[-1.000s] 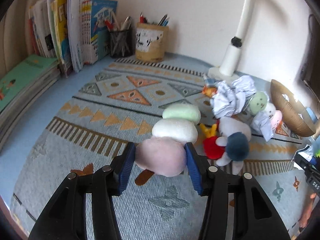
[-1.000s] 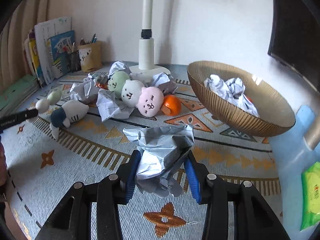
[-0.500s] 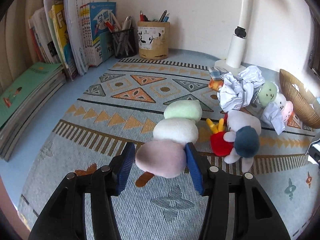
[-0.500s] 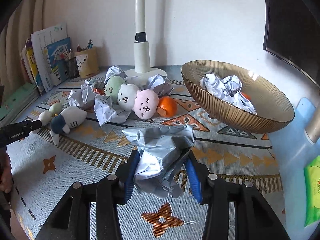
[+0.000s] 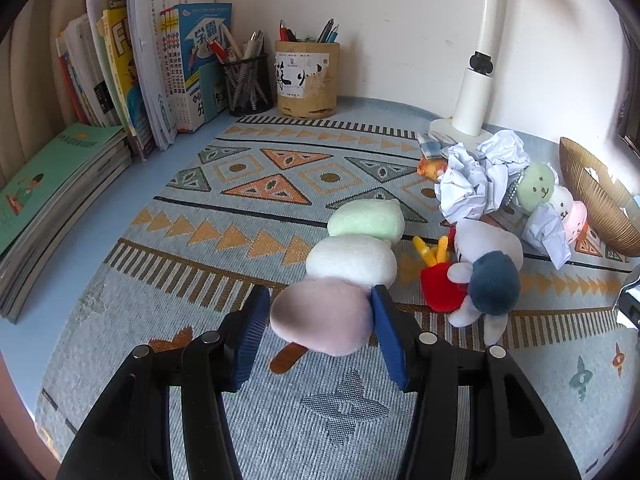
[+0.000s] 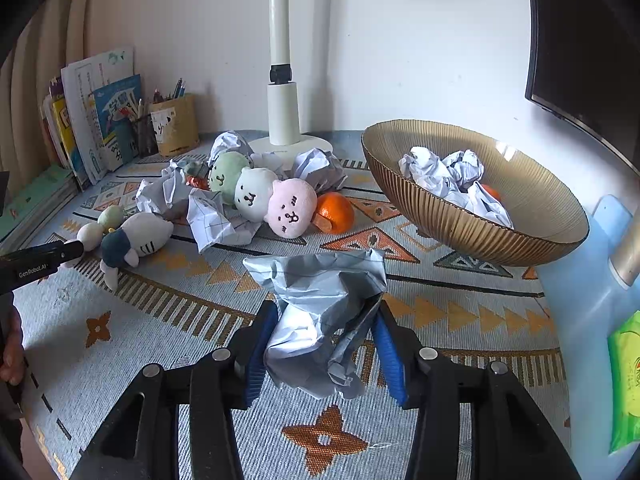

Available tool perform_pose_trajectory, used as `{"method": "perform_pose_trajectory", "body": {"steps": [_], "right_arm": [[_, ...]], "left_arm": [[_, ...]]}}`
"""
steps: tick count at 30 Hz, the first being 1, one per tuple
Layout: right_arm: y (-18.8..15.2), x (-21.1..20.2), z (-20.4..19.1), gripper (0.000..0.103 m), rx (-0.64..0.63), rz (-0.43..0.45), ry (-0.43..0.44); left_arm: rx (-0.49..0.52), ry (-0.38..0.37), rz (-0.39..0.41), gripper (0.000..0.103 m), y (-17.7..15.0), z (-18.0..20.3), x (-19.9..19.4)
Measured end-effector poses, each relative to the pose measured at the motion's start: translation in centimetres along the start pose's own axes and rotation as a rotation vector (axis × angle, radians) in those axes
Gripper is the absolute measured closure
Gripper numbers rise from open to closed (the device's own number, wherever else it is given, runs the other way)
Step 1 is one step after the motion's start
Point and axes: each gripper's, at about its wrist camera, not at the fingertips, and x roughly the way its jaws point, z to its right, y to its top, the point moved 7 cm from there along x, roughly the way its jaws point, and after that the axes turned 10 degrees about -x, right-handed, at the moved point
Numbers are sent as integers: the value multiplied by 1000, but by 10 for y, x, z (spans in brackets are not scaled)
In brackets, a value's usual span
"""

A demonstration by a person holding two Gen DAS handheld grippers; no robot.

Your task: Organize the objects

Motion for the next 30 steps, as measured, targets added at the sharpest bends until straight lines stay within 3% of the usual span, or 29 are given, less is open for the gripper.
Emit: {"method": "perform_pose_trajectory", "body": {"steps": [30], "right_arm": [[1, -1, 1, 57, 6, 9, -11]], "left_arm": [[-14, -17, 20, 52, 2, -2, -1]]}}
